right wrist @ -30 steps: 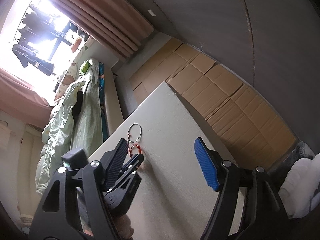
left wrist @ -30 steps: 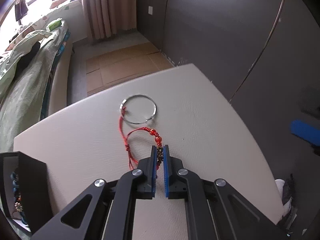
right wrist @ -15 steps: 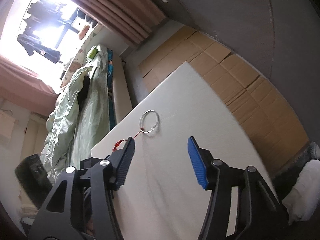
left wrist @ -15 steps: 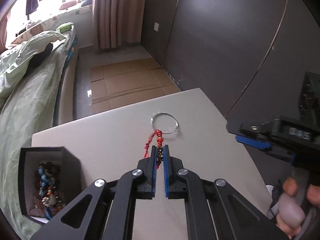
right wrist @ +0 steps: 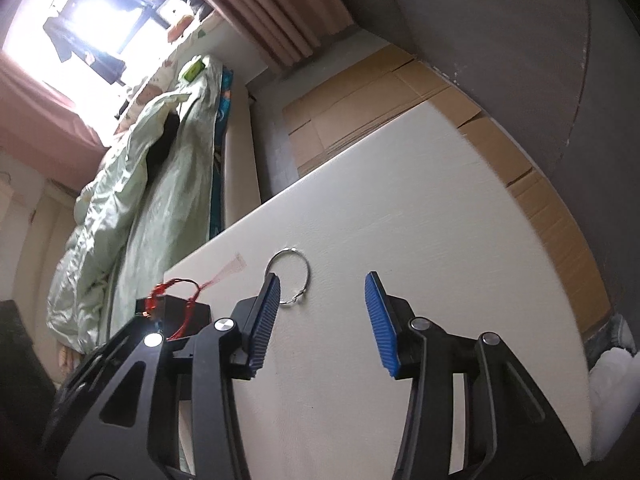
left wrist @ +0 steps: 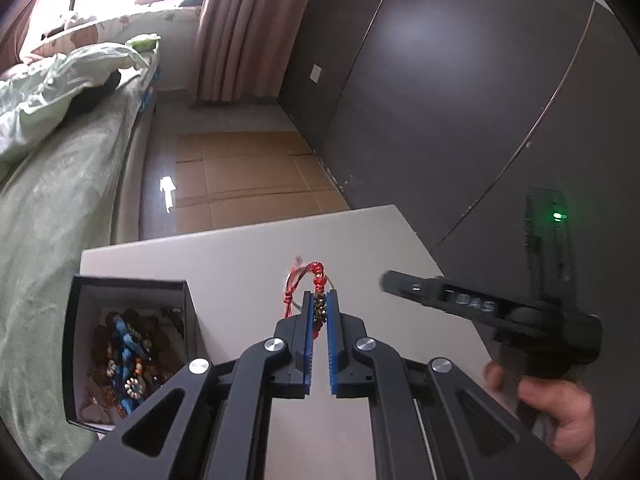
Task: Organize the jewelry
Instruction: 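Grasp the silver key ring with the right gripper while the left holds the red bracelet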
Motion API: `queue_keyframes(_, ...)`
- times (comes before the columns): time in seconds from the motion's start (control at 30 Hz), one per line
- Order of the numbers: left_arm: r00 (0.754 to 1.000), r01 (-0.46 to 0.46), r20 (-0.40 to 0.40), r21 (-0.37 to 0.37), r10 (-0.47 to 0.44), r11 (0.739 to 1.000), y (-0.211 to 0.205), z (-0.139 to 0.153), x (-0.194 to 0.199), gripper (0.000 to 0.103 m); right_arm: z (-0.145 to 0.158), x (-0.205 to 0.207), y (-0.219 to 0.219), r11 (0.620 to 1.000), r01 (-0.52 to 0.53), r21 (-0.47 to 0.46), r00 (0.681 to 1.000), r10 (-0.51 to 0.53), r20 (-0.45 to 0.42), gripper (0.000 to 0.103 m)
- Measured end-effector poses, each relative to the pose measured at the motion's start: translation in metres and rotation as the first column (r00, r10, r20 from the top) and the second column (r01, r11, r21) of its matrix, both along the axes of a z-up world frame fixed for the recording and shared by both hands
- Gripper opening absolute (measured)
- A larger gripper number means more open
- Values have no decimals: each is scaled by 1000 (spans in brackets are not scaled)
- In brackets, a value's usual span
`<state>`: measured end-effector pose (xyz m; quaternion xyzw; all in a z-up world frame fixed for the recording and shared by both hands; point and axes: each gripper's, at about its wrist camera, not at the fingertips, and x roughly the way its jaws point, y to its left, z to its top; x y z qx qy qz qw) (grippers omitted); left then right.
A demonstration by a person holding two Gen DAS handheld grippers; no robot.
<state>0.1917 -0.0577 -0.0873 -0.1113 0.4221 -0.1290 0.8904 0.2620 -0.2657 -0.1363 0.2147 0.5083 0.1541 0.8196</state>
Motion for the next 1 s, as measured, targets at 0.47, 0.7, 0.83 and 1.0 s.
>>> queue_keyframes(0.47, 995, -90, 42, -63, 93, 994, 51, 19, -1, 4, -22, 9, 52, 992, -34, -121, 999, 33, -7, 33)
queue_keyframes(0.7, 991, -117, 51, -77, 121, 990, 72, 25, 2, 4, -32, 17, 80, 977, -55, -207, 998, 57, 0, 33)
queue_keyframes(0.83, 989, -131, 57, -86, 137, 988, 82, 29, 5, 4, -40, 19, 92, 959, -87, -269, 996, 82, -28, 26)
queue_keyframes(1.0, 986, -149, 60, -94, 155, 984, 91, 31, 4, 4, -42, 17, 98, 920, -120, -373, 993, 114, -38, 6)
